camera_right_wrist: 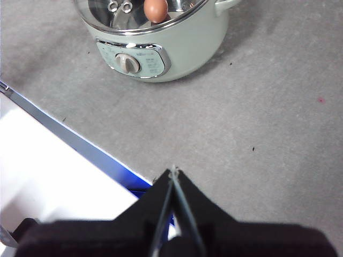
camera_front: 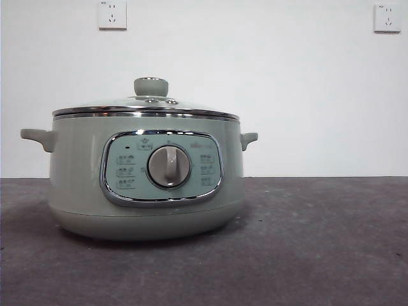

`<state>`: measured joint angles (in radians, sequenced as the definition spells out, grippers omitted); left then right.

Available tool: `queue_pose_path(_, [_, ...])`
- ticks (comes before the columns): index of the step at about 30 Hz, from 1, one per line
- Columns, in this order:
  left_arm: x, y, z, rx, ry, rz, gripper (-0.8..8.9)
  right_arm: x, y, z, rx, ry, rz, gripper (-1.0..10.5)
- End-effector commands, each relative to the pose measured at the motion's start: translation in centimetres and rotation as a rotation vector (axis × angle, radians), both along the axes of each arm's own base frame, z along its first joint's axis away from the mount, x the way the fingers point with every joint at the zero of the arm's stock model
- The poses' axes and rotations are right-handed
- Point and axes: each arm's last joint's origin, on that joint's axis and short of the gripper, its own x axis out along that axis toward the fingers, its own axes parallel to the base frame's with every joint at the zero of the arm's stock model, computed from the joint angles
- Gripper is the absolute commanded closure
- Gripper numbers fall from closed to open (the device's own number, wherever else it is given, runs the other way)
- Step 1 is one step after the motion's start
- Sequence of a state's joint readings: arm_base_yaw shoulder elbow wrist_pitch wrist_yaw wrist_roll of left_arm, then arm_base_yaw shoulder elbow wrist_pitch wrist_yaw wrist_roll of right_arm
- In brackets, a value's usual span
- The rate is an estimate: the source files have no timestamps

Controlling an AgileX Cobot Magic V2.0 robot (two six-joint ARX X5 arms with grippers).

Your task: Pick up the egg,open the lid,put the egg in the pot,close the lid

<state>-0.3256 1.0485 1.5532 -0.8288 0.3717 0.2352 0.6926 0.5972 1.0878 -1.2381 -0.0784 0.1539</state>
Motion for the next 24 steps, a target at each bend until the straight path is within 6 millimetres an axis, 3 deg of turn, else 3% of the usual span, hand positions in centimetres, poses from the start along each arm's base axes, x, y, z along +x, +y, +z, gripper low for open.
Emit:
queue_pose_path(1, [-0.9, 1.3, 0.1, -0.015, -0.138, 0.024, 8.17, 0.1, 0.1, -0.2, 0.001, 0.008, -0.007, 9.5])
queue_pose_path(4, [-1.8, 2.7, -1.4, -0.030, -0.212, 0.093, 8.17, 0.1, 0.1, -0.2, 0.001, 0.008, -0.007, 9.5])
queue_pose_path(7, [-2.6, 3.9, -4.2, -0.025, -0.252, 0.187, 8.17, 0.1, 0.1, -0.2, 0.001, 0.008, -0.007, 9.5])
queue_pose_path(18, [-4.1, 5.3, -18.5, -0.049, -0.261, 0.412, 8.17, 0.1, 0.1, -0.2, 0.001, 0.008, -0.007, 9.5])
queue_pose_path(24, [-4.6, 5.5, -25.0, -0.082, -0.207, 0.469, 8.17, 0.1, 0.1, -0.2, 0.001, 0.008, -0.007, 9.5])
